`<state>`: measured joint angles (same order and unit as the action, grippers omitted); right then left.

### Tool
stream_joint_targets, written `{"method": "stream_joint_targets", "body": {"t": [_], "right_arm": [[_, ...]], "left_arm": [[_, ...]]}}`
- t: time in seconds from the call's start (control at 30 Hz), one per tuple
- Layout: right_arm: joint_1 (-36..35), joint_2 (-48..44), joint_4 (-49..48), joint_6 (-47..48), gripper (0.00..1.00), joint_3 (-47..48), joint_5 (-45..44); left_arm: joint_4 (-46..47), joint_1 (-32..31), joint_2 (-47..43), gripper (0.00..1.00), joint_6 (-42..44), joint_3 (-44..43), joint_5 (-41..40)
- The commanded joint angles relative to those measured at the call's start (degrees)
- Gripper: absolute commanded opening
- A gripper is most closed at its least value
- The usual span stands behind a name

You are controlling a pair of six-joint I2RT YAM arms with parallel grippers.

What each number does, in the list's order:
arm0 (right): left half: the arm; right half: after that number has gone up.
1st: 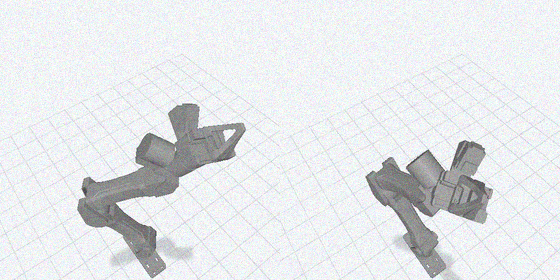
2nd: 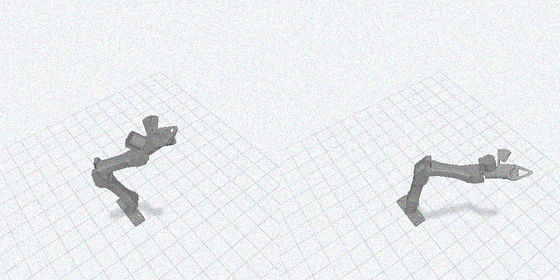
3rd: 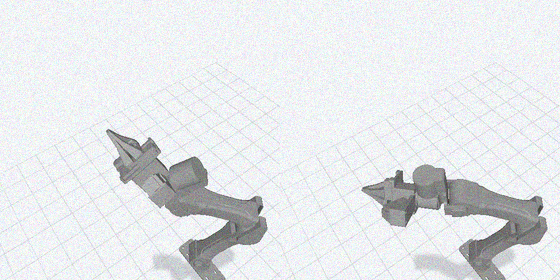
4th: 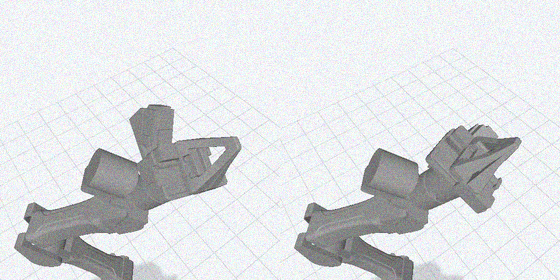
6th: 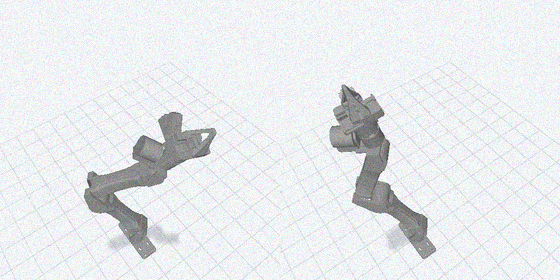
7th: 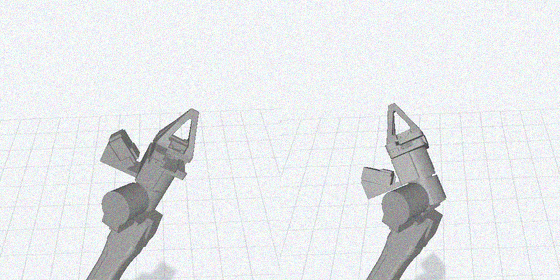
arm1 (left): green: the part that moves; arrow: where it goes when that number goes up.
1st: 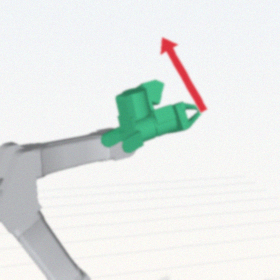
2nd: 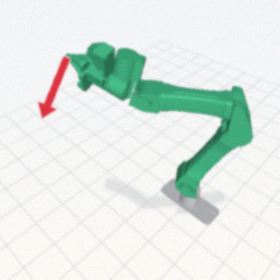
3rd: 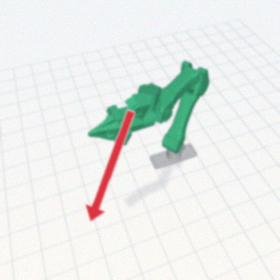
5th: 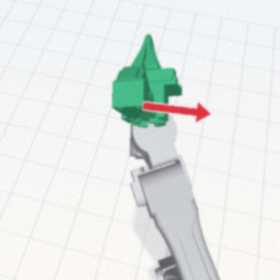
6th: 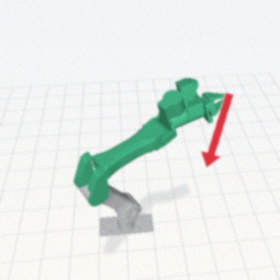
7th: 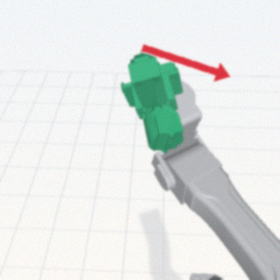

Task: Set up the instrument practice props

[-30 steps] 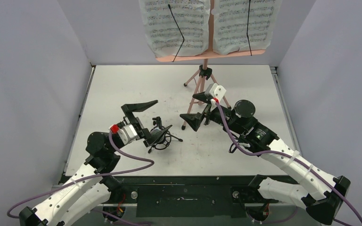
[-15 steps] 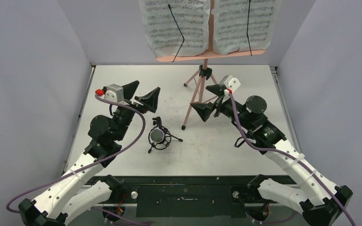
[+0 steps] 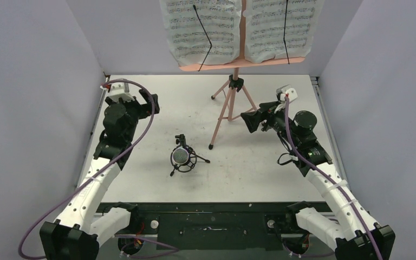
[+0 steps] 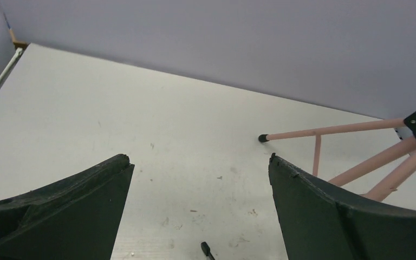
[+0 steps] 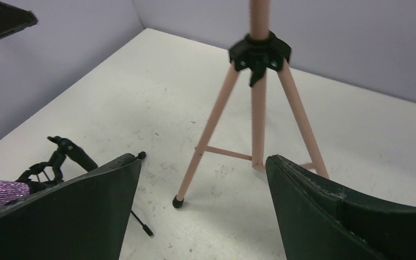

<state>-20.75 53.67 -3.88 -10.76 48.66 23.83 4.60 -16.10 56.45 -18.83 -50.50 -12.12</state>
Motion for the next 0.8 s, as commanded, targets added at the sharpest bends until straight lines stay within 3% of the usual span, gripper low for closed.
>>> {"method": "stream_joint_targets", "body": {"t": [0.0, 0.3, 0.77], "right_arm": [[5.55, -1.91, -2.11, -5.83, 0.9, -3.47, -1.04], [13.4, -4.68, -0.23, -6.16, 0.9, -13.31, -17.05], [17.01, -1.13, -2.53, -9.72, 0.9, -21.75, -29.98]], "left_arm": [[-4.46, 5.3, 2.04, 0.96, -4.77, -2.93, 6.07], [-11.65, 12.21, 6.21, 0.96, -4.37, -1.0, 4.62], [-6.19, 15.0, 8.52, 0.96, -4.37, 10.03, -0.57]]}}
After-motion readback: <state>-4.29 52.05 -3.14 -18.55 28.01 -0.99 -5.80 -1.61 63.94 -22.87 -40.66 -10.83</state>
